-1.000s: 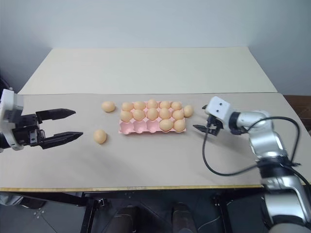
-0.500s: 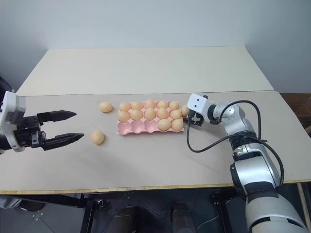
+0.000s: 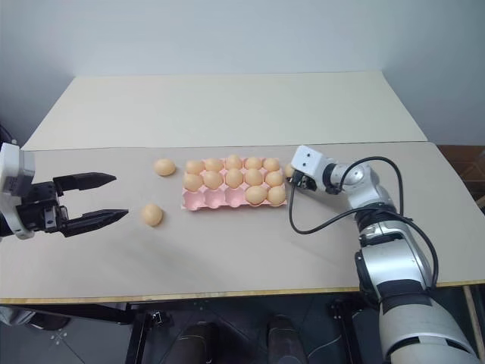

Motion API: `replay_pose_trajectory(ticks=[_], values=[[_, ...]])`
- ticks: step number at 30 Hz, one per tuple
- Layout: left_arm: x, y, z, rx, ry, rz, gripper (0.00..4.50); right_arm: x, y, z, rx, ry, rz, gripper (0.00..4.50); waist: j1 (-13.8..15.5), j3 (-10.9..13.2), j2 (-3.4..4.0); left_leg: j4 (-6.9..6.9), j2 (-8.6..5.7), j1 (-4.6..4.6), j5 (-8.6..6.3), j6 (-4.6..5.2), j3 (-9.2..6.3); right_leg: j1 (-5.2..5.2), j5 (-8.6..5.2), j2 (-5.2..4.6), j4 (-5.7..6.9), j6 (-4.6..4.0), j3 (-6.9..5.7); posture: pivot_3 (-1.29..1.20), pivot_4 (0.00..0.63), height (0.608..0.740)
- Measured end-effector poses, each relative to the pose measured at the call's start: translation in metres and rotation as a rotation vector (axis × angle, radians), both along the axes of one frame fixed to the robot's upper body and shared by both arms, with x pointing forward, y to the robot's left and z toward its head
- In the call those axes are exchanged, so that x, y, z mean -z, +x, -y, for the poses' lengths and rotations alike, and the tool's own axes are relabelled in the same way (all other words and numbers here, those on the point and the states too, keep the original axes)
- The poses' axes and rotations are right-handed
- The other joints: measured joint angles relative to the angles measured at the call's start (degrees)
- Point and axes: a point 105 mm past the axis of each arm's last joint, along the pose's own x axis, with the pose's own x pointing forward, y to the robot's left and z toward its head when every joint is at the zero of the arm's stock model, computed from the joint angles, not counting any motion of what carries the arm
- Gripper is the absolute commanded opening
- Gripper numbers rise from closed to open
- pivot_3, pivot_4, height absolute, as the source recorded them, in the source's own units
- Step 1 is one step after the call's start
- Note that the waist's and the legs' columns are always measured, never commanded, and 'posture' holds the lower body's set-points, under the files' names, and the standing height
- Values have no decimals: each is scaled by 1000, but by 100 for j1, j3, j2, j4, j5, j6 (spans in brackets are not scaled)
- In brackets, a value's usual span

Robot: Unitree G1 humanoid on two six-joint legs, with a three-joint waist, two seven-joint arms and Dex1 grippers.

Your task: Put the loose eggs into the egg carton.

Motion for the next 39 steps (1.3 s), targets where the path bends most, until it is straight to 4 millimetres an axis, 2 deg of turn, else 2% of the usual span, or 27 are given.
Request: replay_pose_trajectory(ticks=[3,5,8,10,12,14,16,19,20,27,30,33,35,39], values=[[0,1,0,0,-1,0,4500,-13,-6,18,37,-25,50,2418,1,0,0,0,0,2,0,0,2,0,0,0,3,0,1,0,150,740],[0,2,2,9,-2,2,4500,-24,-13,13,30,-1,76,2418,-22,0,0,0,3,5,0,1,3,-1,0,4,9,0,7,0,150,740],[-1,5,7,31,-4,4,4500,-50,-25,-23,-60,78,122,2418,-89,0,1,0,20,14,-1,2,14,-6,0,23,21,0,24,0,150,740],[-3,8,7,39,-10,6,4500,-68,-42,-68,-185,148,150,2418,-127,0,1,0,40,14,-1,2,15,-7,3,46,21,-4,24,0,150,740],[-3,8,8,47,-11,10,4500,-75,-53,-93,-254,183,148,2418,-107,0,1,0,44,13,-2,2,15,-7,3,48,19,-5,20,0,150,740],[-3,8,7,46,-13,8,4500,-66,-61,-114,-290,212,97,2418,-70,-1,-1,1,45,12,-2,1,16,-7,5,48,13,-9,21,0,150,740],[-2,8,7,46,-12,5,4500,-45,-70,-136,-331,227,4,2418,-29,-1,-2,1,46,9,-2,1,20,-9,10,48,8,-15,23,0,150,740],[1,7,6,44,-11,-5,4500,-23,-75,-148,-334,214,-86,2418,13,-1,-1,2,44,6,-2,1,22,-12,10,46,7,-16,23,0,150,740],[1,7,6,42,-12,-7,4500,-20,-75,-150,-328,210,-95,2418,32,-1,-1,2,44,6,-2,1,22,-12,10,46,5,-16,22,0,150,740],[2,5,5,37,-8,-6,4500,-15,-72,-154,-286,231,-110,4478,33,-1,-1,2,50,8,-2,0,23,-14,12,52,6,-19,23,0,150,740],[1,5,5,35,-6,-3,4500,-19,-73,-152,-280,250,-115,4478,31,-1,-1,1,52,8,-3,0,24,-15,12,53,6,-20,23,0,150,740],[1,5,4,30,-6,-3,4500,-40,-79,-140,-288,280,-74,4478,37,-1,-1,1,52,3,-3,0,24,-18,12,52,3,-20,22,0,150,740],[2,4,2,17,-5,-7,4500,-55,-87,-119,-284,309,-46,4478,71,-1,-1,1,52,1,-4,0,24,-17,12,51,-2,-20,21,0,150,740],[9,1,-4,-15,-8,-32,4500,-69,-101,-68,-226,330,-40,4478,136,0,-2,2,55,3,-5,0,30,-14,13,52,-3,-20,21,0,150,740]])
